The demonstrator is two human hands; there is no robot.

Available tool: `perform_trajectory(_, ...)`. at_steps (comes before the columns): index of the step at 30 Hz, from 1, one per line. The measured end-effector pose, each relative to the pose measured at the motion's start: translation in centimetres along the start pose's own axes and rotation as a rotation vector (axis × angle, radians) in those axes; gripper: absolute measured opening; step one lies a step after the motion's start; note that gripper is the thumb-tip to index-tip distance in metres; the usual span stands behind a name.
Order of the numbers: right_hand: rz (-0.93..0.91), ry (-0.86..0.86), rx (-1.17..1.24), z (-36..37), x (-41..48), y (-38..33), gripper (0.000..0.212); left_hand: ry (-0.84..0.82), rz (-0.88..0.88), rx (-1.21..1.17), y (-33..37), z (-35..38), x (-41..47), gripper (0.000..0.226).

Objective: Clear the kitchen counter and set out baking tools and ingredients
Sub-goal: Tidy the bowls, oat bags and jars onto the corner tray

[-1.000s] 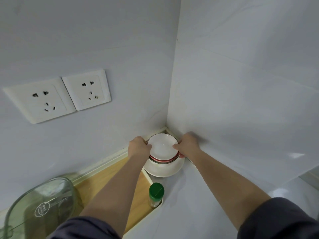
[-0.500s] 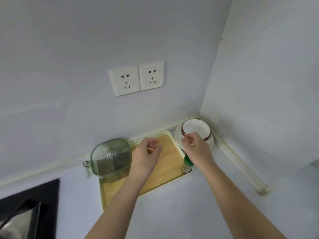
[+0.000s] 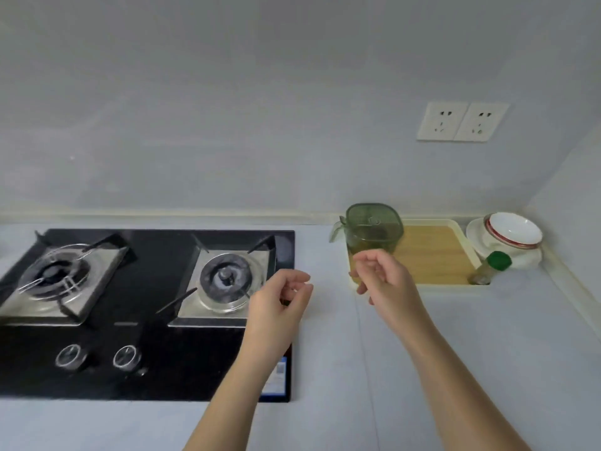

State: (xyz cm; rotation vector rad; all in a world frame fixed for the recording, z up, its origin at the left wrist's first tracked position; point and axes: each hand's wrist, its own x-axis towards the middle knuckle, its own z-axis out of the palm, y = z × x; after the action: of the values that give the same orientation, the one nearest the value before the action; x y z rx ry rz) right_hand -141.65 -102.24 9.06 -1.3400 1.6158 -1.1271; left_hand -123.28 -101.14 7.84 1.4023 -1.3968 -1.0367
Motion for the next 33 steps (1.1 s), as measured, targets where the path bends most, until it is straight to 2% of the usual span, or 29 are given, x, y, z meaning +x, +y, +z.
perform_trajectory(9,-0.05,-0.221,-0.027,16.5,-12.0,-6.8,0.014,0.172,0.011,0.015,-4.7,-20.8,-10.4,0.012)
perform_trajectory(16,-0.124,-0.369,-0.032,26.9,-14.9,-11.9,0.017,0.395,-0.038,-0.025,-7.8,-32.3,-14.4,0.014)
perform_trajectory(24,-0.161,-0.521,-0.043,38.0,-14.8,-14.7,0.018,0.533,-0.092,-0.054,-11.3,-41.0,-14.0,0.016)
perform_trajectory(28,-0.173,-0.582,-0.041,45.7,-13.2,-15.9,0.016,0.612,-0.101,-0.05,-14.3,-47.5,-11.6,0.017)
perform_trajectory(33,-0.165,-0.642,-0.053,55.3,-10.6,-18.4,0.014,0.622,-0.126,0.016,-16.7,-55.9,-8.2,0.013)
